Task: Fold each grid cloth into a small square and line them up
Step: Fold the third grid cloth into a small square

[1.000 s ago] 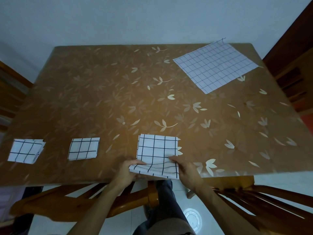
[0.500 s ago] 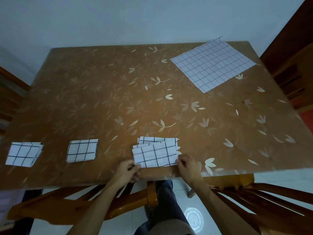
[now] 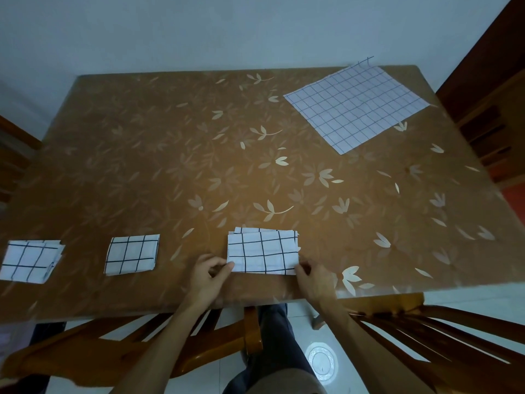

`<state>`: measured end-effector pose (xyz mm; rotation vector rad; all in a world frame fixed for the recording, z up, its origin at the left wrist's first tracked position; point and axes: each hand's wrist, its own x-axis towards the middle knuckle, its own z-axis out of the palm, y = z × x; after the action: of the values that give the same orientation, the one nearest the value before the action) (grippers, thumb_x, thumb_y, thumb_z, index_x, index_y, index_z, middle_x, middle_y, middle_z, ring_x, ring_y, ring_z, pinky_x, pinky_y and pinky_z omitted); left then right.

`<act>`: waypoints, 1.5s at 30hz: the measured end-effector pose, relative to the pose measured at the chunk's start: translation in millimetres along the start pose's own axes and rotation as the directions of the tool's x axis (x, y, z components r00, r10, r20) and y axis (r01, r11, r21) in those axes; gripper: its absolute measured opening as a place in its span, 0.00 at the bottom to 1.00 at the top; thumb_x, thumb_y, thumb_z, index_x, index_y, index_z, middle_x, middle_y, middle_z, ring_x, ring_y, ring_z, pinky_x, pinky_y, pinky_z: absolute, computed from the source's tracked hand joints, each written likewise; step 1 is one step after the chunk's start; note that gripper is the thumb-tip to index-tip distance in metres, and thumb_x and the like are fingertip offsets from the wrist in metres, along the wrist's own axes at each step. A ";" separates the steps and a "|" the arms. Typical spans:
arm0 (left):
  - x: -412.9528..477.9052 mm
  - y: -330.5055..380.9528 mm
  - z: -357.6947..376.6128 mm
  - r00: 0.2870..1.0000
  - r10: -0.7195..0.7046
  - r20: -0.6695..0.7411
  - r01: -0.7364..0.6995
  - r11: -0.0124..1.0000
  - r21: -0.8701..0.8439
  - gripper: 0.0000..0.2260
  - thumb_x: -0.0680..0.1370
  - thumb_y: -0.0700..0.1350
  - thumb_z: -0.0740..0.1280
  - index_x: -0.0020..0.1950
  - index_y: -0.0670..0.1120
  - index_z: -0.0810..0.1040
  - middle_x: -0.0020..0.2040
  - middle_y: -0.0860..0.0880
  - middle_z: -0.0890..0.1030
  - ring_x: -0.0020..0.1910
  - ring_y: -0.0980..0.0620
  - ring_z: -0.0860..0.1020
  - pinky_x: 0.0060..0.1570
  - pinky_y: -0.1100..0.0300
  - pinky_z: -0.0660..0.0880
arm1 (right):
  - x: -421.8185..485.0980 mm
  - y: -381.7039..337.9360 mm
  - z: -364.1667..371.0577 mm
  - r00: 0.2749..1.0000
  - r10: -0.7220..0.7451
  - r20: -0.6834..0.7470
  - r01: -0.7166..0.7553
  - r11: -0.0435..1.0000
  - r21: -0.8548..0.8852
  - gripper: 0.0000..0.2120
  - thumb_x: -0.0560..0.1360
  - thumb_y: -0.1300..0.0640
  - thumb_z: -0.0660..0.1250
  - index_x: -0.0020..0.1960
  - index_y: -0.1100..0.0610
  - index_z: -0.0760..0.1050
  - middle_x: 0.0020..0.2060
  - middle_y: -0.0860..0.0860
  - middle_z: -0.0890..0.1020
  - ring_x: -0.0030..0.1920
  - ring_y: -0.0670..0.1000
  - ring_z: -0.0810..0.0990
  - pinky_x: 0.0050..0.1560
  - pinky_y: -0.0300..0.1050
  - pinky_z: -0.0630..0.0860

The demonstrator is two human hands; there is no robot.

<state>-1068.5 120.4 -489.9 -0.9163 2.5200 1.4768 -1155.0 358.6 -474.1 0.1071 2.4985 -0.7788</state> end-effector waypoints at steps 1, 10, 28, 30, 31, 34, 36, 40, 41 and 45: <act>0.6 -1.0 1.6 1.000 0.022 -0.013 -0.022 1.000 -0.016 0.04 0.76 0.47 0.73 0.46 0.48 0.85 0.54 0.56 0.78 0.50 0.58 0.78 0.48 0.61 0.75 | 0.4 0.1 -1.1 1.000 0.006 0.002 -0.006 1.000 0.004 0.13 0.82 0.50 0.58 0.59 0.54 0.77 0.53 0.51 0.83 0.45 0.46 0.75 0.48 0.37 0.67; 0.4 4.8 10.6 0.995 -0.066 0.075 0.075 0.989 -0.128 0.06 0.80 0.48 0.68 0.50 0.47 0.81 0.43 0.49 0.85 0.27 0.55 0.78 0.28 0.66 0.74 | 10.3 -2.1 -2.7 0.998 0.064 0.028 -0.062 0.996 -0.066 0.14 0.82 0.49 0.59 0.58 0.54 0.79 0.50 0.51 0.83 0.44 0.48 0.77 0.46 0.39 0.71; -10.4 10.9 10.6 0.937 -0.268 0.224 0.305 0.940 -0.155 0.07 0.78 0.48 0.70 0.51 0.46 0.82 0.49 0.50 0.84 0.42 0.52 0.85 0.37 0.53 0.84 | 2.9 -6.1 0.3 0.998 0.060 -0.002 -0.060 0.998 -0.014 0.14 0.81 0.47 0.60 0.62 0.53 0.75 0.56 0.50 0.83 0.53 0.50 0.81 0.49 0.38 0.67; -11.4 14.3 11.7 0.938 -0.274 0.212 0.308 0.940 -0.145 0.08 0.78 0.49 0.71 0.50 0.45 0.82 0.48 0.49 0.84 0.43 0.52 0.85 0.38 0.53 0.84 | 3.4 -6.8 -0.6 0.999 0.053 -0.009 -0.053 0.997 -0.059 0.14 0.82 0.47 0.60 0.62 0.52 0.75 0.56 0.50 0.83 0.54 0.50 0.81 0.49 0.38 0.67; -12.1 16.6 12.3 0.936 -0.282 0.208 0.313 0.940 -0.134 0.09 0.78 0.49 0.71 0.49 0.44 0.83 0.48 0.48 0.84 0.44 0.53 0.85 0.39 0.52 0.84 | 4.0 -6.8 -0.9 0.999 0.049 -0.006 -0.049 0.997 -0.061 0.14 0.82 0.47 0.60 0.63 0.52 0.75 0.56 0.49 0.83 0.55 0.50 0.81 0.49 0.38 0.67; -11.9 20.1 14.8 0.917 -0.343 0.203 0.374 0.917 -0.140 0.09 0.78 0.52 0.71 0.47 0.47 0.82 0.47 0.49 0.84 0.45 0.51 0.84 0.40 0.49 0.84 | 5.4 -5.7 -1.0 0.999 0.034 0.005 -0.034 0.998 -0.055 0.14 0.81 0.47 0.61 0.63 0.51 0.75 0.56 0.49 0.83 0.54 0.49 0.81 0.49 0.38 0.66; -11.5 19.1 15.1 0.902 -0.396 0.172 0.419 0.899 -0.126 0.08 0.78 0.53 0.70 0.44 0.50 0.81 0.46 0.49 0.83 0.45 0.49 0.84 0.40 0.49 0.84 | 5.3 -5.2 -0.2 0.999 0.033 0.004 -0.032 0.996 -0.082 0.13 0.81 0.46 0.61 0.61 0.51 0.76 0.55 0.48 0.83 0.53 0.48 0.80 0.48 0.38 0.65; -8.7 10.5 17.5 0.929 -0.369 0.035 0.368 0.929 0.037 0.10 0.77 0.56 0.69 0.43 0.51 0.78 0.44 0.49 0.83 0.37 0.51 0.84 0.39 0.48 0.84 | 5.6 -4.5 3.5 1.000 0.013 -0.019 -0.014 0.996 -0.090 0.13 0.81 0.46 0.60 0.60 0.51 0.76 0.54 0.48 0.82 0.49 0.47 0.78 0.48 0.39 0.65; -9.6 11.1 17.2 0.932 -0.361 0.012 0.361 0.932 0.034 0.10 0.77 0.56 0.69 0.44 0.51 0.77 0.44 0.50 0.82 0.36 0.51 0.84 0.39 0.49 0.84 | 6.1 -3.6 5.2 1.000 0.009 -0.017 -0.011 0.997 -0.081 0.13 0.81 0.47 0.60 0.60 0.51 0.76 0.54 0.48 0.83 0.49 0.47 0.78 0.48 0.39 0.67; -15.8 12.1 15.4 0.971 -0.223 -0.086 0.239 0.911 0.336 0.12 0.77 0.58 0.68 0.50 0.51 0.73 0.46 0.53 0.81 0.44 0.53 0.82 0.43 0.56 0.80 | 10.0 1.4 13.2 1.000 0.010 -0.025 -0.011 0.999 -0.033 0.12 0.80 0.46 0.62 0.58 0.51 0.77 0.52 0.49 0.83 0.49 0.49 0.81 0.51 0.44 0.79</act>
<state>-1065.5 144.4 -483.3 -1.1437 2.4805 0.9171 -1157.4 351.8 -489.1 0.1192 2.5311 -0.7357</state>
